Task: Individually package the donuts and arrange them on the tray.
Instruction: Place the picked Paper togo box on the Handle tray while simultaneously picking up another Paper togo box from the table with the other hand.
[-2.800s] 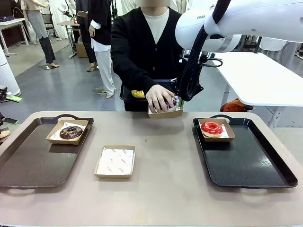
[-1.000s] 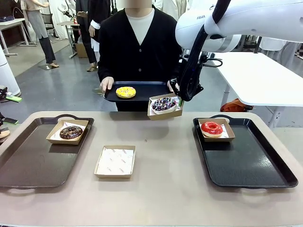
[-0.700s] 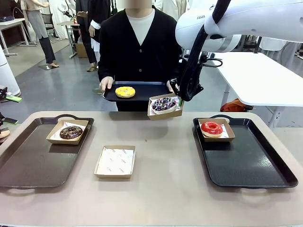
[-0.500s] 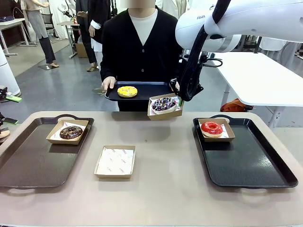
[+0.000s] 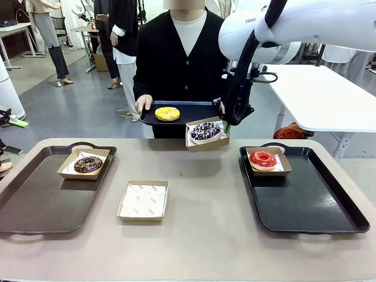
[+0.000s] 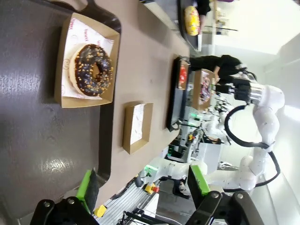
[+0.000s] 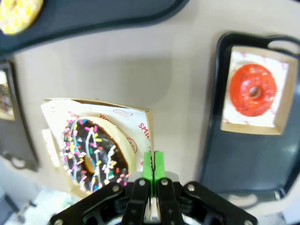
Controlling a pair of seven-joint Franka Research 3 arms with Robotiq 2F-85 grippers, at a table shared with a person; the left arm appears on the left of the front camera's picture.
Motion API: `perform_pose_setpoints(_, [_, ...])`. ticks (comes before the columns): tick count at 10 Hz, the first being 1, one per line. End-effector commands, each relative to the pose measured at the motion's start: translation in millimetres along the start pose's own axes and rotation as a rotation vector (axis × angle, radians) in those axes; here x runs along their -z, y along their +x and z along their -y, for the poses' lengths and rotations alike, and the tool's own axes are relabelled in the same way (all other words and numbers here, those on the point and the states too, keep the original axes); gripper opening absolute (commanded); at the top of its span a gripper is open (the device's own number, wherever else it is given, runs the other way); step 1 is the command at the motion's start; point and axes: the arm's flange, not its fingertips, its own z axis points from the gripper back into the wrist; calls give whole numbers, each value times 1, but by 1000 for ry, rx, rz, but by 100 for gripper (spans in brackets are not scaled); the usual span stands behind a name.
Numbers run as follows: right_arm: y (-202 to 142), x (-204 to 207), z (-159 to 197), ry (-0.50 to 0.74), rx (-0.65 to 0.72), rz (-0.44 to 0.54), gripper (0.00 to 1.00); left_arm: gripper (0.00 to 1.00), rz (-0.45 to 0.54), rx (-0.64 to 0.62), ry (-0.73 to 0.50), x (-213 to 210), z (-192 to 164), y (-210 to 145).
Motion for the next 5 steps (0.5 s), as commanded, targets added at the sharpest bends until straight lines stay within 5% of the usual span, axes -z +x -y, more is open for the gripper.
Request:
perform_pose_setpoints(1, [-29, -13, 34, -20, -91, -14, 2, 100, 4, 0, 147, 7, 45, -4])
perform_pose_setpoints(5, [-87, -19, 118, -21, -26, -10, 2, 100, 17, 83, 419, 50, 134, -16])
